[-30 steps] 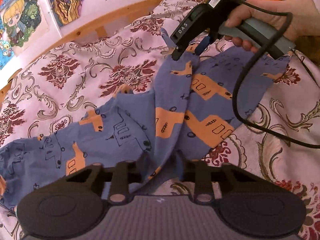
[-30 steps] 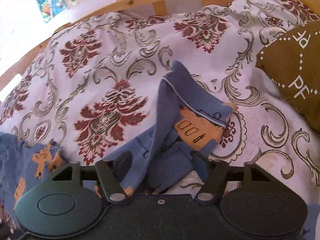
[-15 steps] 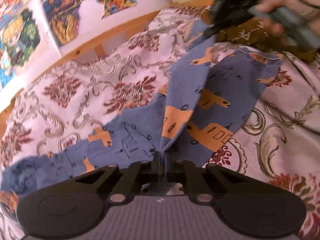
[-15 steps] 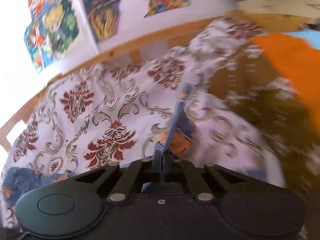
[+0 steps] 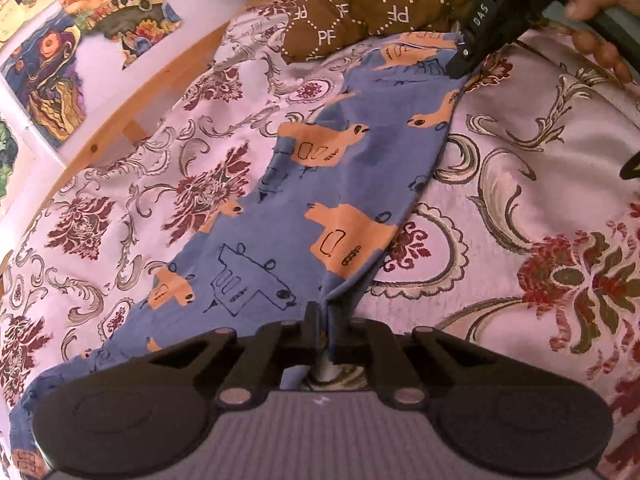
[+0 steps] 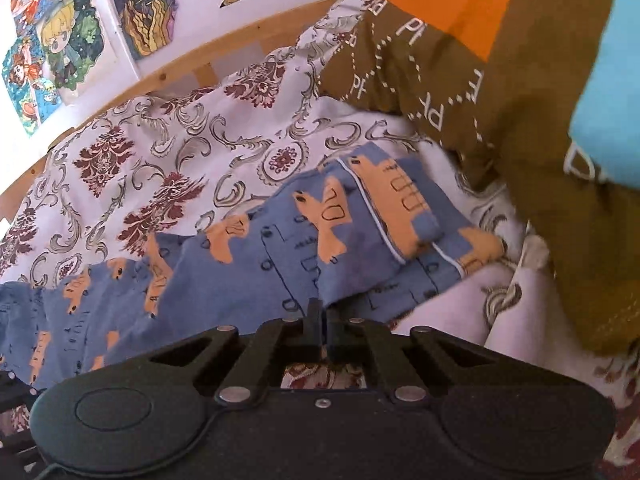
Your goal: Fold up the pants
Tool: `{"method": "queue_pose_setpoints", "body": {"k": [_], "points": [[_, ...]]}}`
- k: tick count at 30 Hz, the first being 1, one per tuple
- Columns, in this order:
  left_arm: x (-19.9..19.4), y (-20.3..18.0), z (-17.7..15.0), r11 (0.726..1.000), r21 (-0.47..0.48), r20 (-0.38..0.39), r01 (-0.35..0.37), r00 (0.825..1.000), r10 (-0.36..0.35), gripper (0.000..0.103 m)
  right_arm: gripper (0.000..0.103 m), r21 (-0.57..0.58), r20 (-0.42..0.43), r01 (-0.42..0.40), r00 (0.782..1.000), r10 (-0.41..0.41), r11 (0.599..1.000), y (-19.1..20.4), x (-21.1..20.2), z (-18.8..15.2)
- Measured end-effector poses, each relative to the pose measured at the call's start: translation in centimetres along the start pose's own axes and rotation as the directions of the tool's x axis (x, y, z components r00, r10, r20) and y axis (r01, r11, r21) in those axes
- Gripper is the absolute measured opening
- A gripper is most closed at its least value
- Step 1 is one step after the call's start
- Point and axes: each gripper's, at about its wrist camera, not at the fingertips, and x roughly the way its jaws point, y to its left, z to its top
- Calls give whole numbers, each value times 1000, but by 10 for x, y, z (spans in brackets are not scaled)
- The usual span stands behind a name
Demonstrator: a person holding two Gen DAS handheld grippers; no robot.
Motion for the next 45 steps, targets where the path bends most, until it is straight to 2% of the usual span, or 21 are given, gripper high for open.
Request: {"method": "queue_pose_setpoints", "body": {"k": [1,2,3,4,5,6,7,9,13,14,18,21,22,26,29,34,37,41,43,45], "points": [[-2,3,0,1000,-7,2,14,1000,-14,12,23,4,6,-13,1000,13,1000,-1,-3,-1],[-4,9,1,999,-28,-1,44,999,-44,27,43,3,14,-26,1000,26,1000,0,-7,-1],[-5,17,3,995,-53,-4,80,997,-81,52,61,-4,29,-33,999,33,999,0,-12,-2],[-7,28,7,989,-87,-4,118,993,-119,65,69,-16,48,-33,998,33,999,1,-19,-2],[-8,39,11,981,-120,3,154,988,-155,84,84,-29,65,-34,997,35,999,2,-25,-3],[-8,51,16,968,-154,16,197,980,-196,91,95,-40,84,-39,996,42,998,2,-30,-2],[-7,63,24,954,-187,29,236,972,-234,92,100,-50,106,-43,993,48,998,2,-35,-2],[3,81,47,926,-225,43,304,952,-302,103,102,-58,142,-34,989,42,998,1,-41,-3],[41,110,103,884,-246,77,398,917,-392,103,102,-63,152,-63,986,72,996,-2,-39,-1],[54,113,119,872,-235,87,429,903,-421,103,102,-58,152,-65,986,73,996,-4,-37,-1],[104,107,178,837,-99,143,538,840,-523,103,102,8,169,-56,984,54,998,-16,-27,6],[147,95,221,804,-10,122,595,798,-590,103,102,75,178,-51,983,36,996,-30,-21,13],[159,91,231,788,-4,108,615,784,-611,103,102,78,178,-48,984,33,996,-34,-18,16],[201,85,264,694,-41,78,718,695,-715,103,100,41,175,-44,984,36,998,-41,-10,23],[219,82,275,652,-33,71,757,652,-754,103,100,13,179,-40,983,37,999,-42,-5,25],[235,72,279,633,0,39,774,633,-773,103,102,-32,171,-28,985,33,999,-41,-1,26],[239,64,281,615,8,19,788,615,-788,103,102,-69,159,-16,987,27,997,-37,0,27],[238,57,284,600,42,35,799,599,-800,102,85,-115,149,68,988,-50,991,-32,0,27],[237,57,286,591,43,50,806,589,-807,95,75,-110,151,108,984,-90,988,-33,2,28],[237,55,287,587,38,41,809,586,-809,80,58,-111,149,145,980,-128,983,-34,5,29]]}}
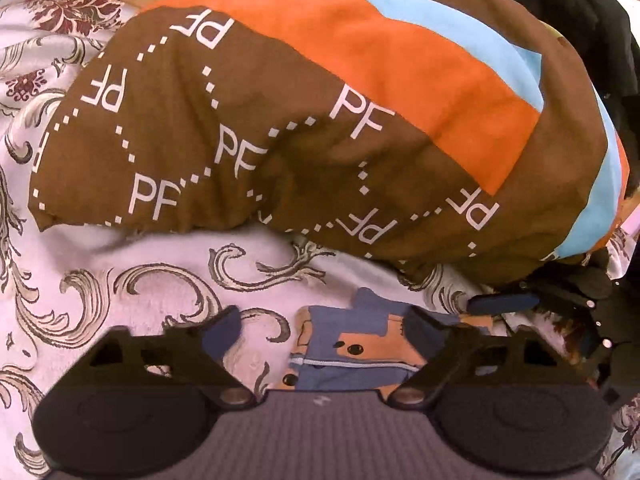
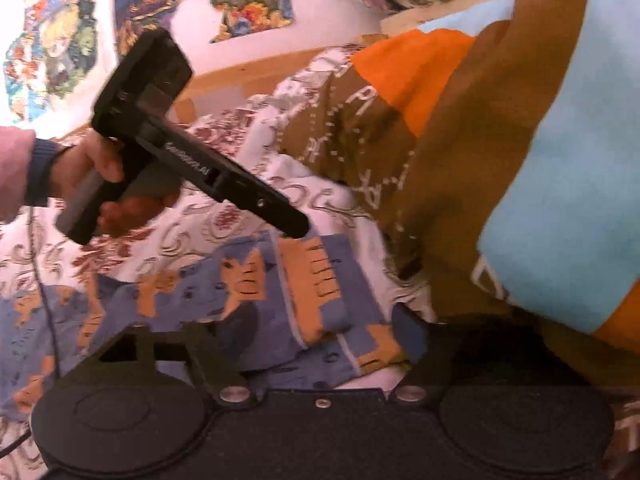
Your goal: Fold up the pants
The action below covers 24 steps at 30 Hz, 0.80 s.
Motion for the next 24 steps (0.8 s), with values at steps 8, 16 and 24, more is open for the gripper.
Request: {"method": "queue_pose_setpoints", "body": {"k": [8,16,24], "points": [[0,1,5,1000,-16,-34,7,999,-8,40,30,-125,-21,3,1000,-5,992,9,10,0],[4,-16,9,998,32,-46,-47,998,48,11,10,-163,-9,-1,1000,-1,987,11,4,1],[1,-31,9,994,75,-37,-86,995,89,8,11,-229,1,27,1000,-27,973,15,0,0]]}}
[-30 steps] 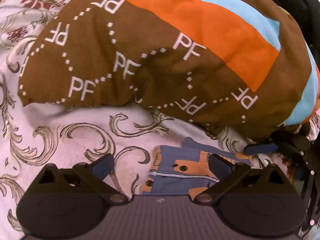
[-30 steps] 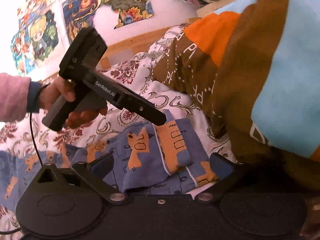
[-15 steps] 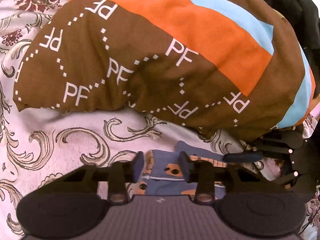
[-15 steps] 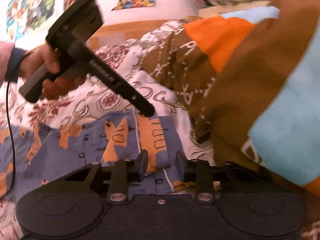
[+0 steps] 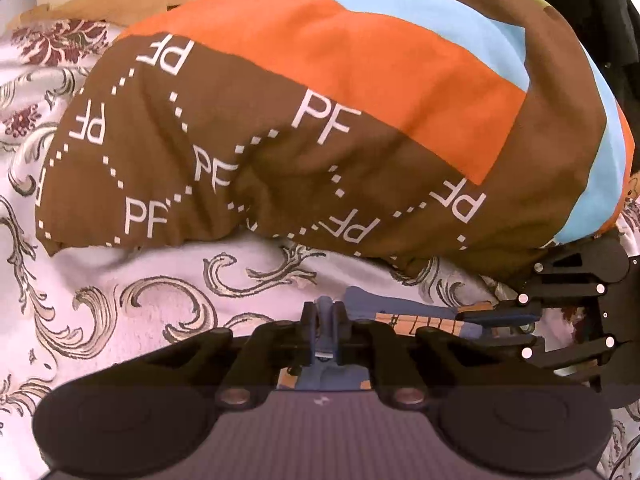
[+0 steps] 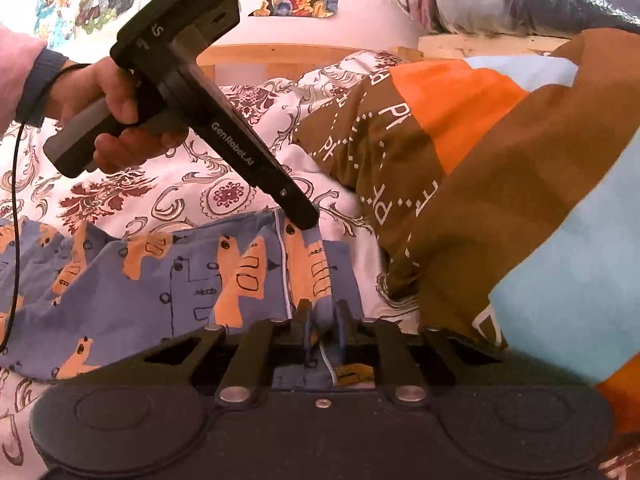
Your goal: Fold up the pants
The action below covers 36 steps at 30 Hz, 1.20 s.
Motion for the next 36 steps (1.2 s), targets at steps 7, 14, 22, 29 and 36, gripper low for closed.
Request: {"method": "queue_pose_setpoints", "body": {"k": [7,14,22,29,36], "points": [[-15,-8,7,1000,-2,43,14,999,-14,7,10,32,43,49,998,-50,998,-5,-25,1],[-3,-24,16,1000,21,59,6,998,-7,8,10,47,-10,90,996,-89,995,-11,-27,3],[26,-36,10,994,19,35,-106,994,105,37,27,24,-80,107,991,-105,994,-12,-12,-4],[-31,-21,-8,957,-217,224,-191,945,239,98,93,-43,-42,45,998,-47,998,14,-25,-11],[-119,-35,-105,792,-528,269,-307,824,499,103,102,-38,-7,53,999,-53,998,30,-33,-5]]}}
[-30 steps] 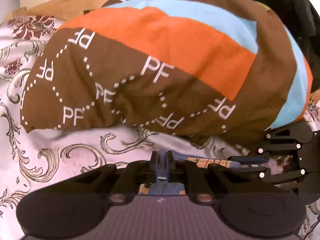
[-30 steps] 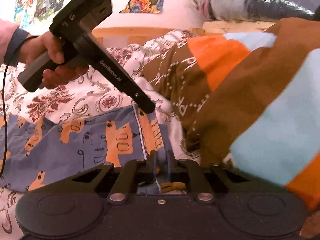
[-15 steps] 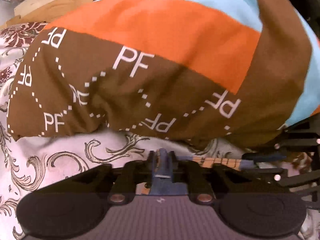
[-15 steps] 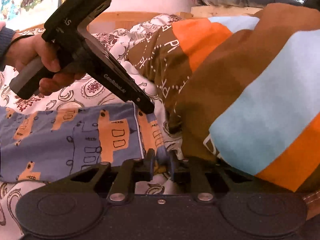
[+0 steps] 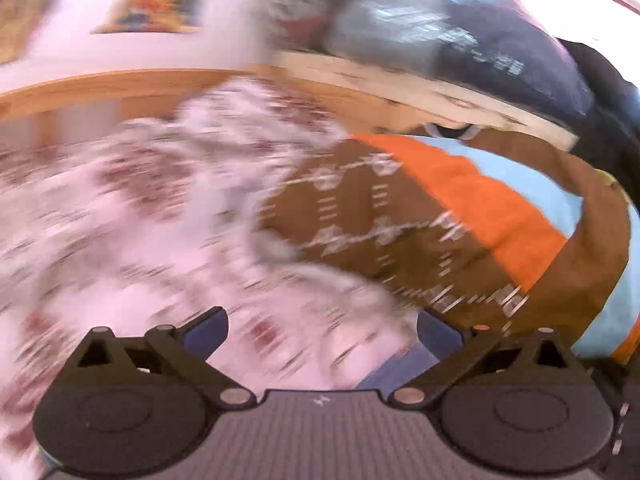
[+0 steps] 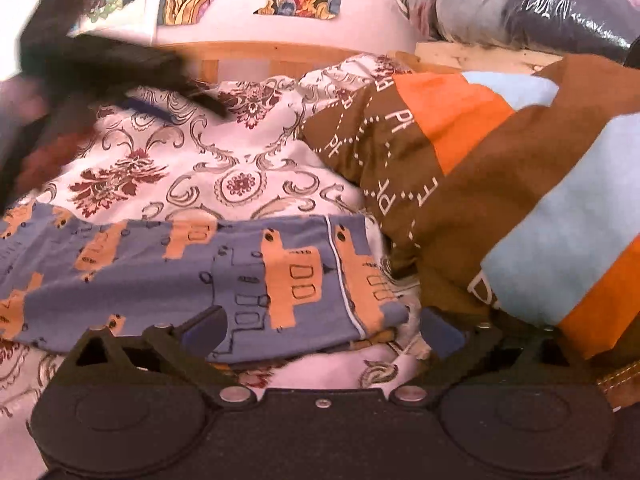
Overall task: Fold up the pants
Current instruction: 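Release the pants and move both grippers back over the bed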
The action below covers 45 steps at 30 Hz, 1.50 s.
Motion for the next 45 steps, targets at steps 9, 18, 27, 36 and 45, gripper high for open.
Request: {"method": "queue_pose_setpoints", "body": {"k": [9,18,27,36,45], "points": [[-118,37,-120,913,-37,-106,-407,910,401,103,102,-133,-67,-32,998,24,991,40,17,4],[-178,87,-174,823,-122,-252,-554,820,515,103,102,-182,-38,91,994,-99,979,21,14,14],[-204,84,-169,818,-133,-114,-559,829,548,103,102,-534,-100,-522,820,564,665,159,82,113],[-159,128,-163,847,-243,-137,-473,881,453,103,102,-760,-139,-547,664,735,351,267,174,154],[-152,123,-179,842,-180,-113,-509,861,496,103,102,-778,-286,-610,561,777,154,282,190,150]]}}
